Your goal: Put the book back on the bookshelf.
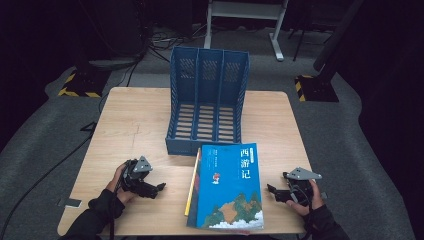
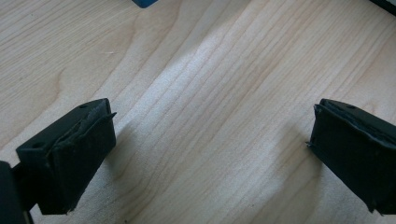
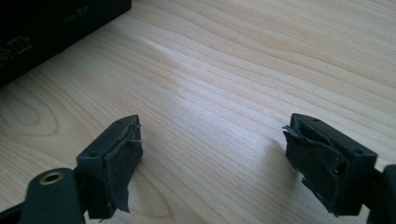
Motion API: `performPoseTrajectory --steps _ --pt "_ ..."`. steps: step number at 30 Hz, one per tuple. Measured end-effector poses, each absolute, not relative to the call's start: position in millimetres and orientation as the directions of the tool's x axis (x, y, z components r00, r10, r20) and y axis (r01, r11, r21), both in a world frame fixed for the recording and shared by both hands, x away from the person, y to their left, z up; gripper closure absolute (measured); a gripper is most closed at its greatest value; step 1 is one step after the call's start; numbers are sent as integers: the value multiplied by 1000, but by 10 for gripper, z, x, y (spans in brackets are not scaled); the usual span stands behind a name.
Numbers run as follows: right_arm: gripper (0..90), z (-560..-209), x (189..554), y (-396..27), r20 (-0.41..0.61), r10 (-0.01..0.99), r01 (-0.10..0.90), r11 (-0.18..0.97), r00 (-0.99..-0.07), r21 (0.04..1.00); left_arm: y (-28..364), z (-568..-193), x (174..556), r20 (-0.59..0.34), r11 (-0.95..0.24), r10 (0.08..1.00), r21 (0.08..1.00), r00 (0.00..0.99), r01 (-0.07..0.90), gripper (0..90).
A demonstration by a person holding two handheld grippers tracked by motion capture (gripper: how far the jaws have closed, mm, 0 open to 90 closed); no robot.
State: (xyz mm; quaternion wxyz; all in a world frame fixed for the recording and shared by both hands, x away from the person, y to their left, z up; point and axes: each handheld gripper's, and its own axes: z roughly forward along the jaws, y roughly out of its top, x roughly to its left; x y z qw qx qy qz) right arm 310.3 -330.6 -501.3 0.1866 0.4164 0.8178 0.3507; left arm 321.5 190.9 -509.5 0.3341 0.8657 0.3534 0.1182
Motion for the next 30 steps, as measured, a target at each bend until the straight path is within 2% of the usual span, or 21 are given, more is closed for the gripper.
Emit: performPoseTrajectory --steps 16,20,21,27,28,30 --pt "159 -5014 3106 -3353 -15 812 553 410 -583 725 1882 -5094 3153 -31 -516 705 663 708 543 6" --pt "184 -4998 3104 -3358 -15 813 561 415 -582 717 1863 -5075 3138 -34 -536 689 648 724 541 11" --pt "210 -4988 3099 -3364 -10 813 565 413 -582 714 1858 -5064 3135 -33 -545 681 645 732 536 22" --pt "226 -4866 3048 -3410 18 811 551 381 -585 742 1857 -5029 3124 -34 -564 659 638 751 524 96" --pt "231 -4805 3024 -3412 29 806 543 372 -592 753 1855 -5014 3111 -28 -567 652 645 758 512 187" --pt "235 -4732 2994 -3407 20 800 525 375 -600 764 1839 -5004 3101 -18 -571 662 636 749 519 175"
